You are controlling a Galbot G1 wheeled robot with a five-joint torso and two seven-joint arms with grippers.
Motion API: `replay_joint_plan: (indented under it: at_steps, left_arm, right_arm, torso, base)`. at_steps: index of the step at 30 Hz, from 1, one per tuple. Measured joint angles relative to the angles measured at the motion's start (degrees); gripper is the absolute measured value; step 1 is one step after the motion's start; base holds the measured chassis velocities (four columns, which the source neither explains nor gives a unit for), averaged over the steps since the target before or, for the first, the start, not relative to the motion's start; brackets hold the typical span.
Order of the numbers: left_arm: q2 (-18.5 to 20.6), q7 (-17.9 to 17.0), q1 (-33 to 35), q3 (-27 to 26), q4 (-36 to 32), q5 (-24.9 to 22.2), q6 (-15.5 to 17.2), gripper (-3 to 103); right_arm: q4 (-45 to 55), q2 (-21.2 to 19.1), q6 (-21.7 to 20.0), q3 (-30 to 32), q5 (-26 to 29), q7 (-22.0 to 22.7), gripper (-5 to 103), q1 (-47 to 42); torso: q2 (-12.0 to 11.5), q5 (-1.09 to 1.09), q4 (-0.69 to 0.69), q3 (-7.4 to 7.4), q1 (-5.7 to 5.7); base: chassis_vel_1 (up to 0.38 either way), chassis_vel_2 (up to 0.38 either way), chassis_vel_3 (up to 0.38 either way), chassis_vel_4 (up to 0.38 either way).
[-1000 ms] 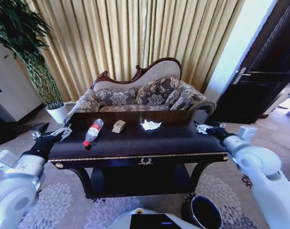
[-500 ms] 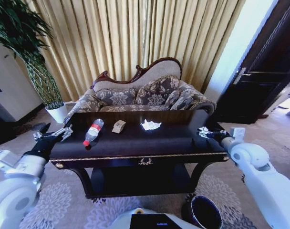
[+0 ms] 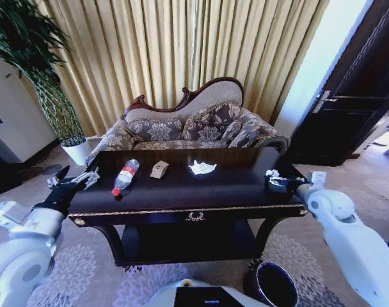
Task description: Move to the front of the table and place the trash on the table into the trash bin.
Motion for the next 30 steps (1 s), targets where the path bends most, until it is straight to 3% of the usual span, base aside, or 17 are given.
replay_joint_plan:
  at_steps: [3, 5, 11, 13, 14, 17, 19, 23, 26, 30]
  left_arm:
    - [0.12, 0.00, -0.02, 0.01, 0.00, 0.00, 0.00, 100]
    - [0.17, 0.00, -0.08, 0.03, 0.00, 0.00, 0.00, 100]
    - [0.06, 0.02, -0.22, 0.34, 0.00, 0.03, 0.00, 100]
    - [0.08, 0.02, -0.24, 0.33, 0.00, 0.02, 0.00, 100]
    - [0.15, 0.03, -0.25, 0.23, 0.00, 0.03, 0.00, 100]
    - [0.20, 0.04, -0.26, 0.17, 0.00, 0.03, 0.00, 100]
    - [0.19, 0.05, -0.27, 0.17, 0.00, 0.03, 0.00, 100]
    - [0.15, 0.09, -0.28, 0.20, 0.00, 0.04, 0.00, 100]
    - [0.15, 0.13, -0.30, 0.21, 0.00, 0.05, 0.00, 100]
    - [0.15, 0.16, -0.29, 0.21, 0.00, 0.07, -0.01, 100]
  right_arm:
    - [-0.18, 0.06, 0.51, -0.04, 0.00, -0.04, 103, 0.07]
    - [-0.30, 0.07, 0.82, -0.06, 0.01, -0.06, 99, 0.11]
    - [-0.74, 0.29, 2.03, -0.09, -0.15, -0.77, 73, -0.15]
    - [-0.80, 0.32, 2.18, -0.09, -0.34, -1.15, 73, -0.22]
    - [-0.88, 0.33, 2.48, -0.06, -0.57, -1.60, 62, -0.32]
    - [-0.94, 0.31, 2.63, -0.03, -0.62, -1.87, 57, -0.35]
    - [-0.98, 0.27, 2.76, 0.00, -0.62, -1.96, 46, -0.35]
    - [-1.00, 0.21, 2.93, 0.12, -0.63, -2.02, 35, -0.41]
    - [-1.00, 0.13, 3.06, 0.30, -0.63, -2.09, 19, -0.70]
    - [-1.02, 0.06, 3.19, 0.43, -0.62, -2.13, 8, -0.80]
  torso:
    - [0.00, 0.00, 0.00, 0.00, 0.00]
    - [0.00, -0.01, 0.00, 0.00, 0.00]
    - [0.00, 0.00, 0.00, 0.00, 0.00]
    - [0.00, -0.01, 0.00, 0.00, 0.00]
    - [0.00, -0.01, 0.00, 0.00, 0.00]
    - [0.00, -0.01, 0.00, 0.00, 0.00]
    - [0.00, -0.01, 0.00, 0.00, 0.00]
    - [0.00, -0.01, 0.00, 0.00, 0.00]
    - [0.00, -0.01, 0.00, 0.00, 0.00]
    - [0.00, -0.01, 0.00, 0.00, 0.00]
  base:
    - [0.000, 0.000, 0.000, 0.000]
    - [0.000, 0.000, 0.000, 0.000]
    - [0.000, 0.000, 0.000, 0.000]
    - [0.000, 0.000, 0.000, 0.000]
    - [0.000, 0.000, 0.000, 0.000]
    - [0.000, 0.000, 0.000, 0.000]
    - [0.000, 0.000, 0.000, 0.000]
    - [0.000, 0.000, 0.000, 0.000]
    - [0.000, 0.000, 0.000, 0.000]
    - [0.000, 0.000, 0.000, 0.000]
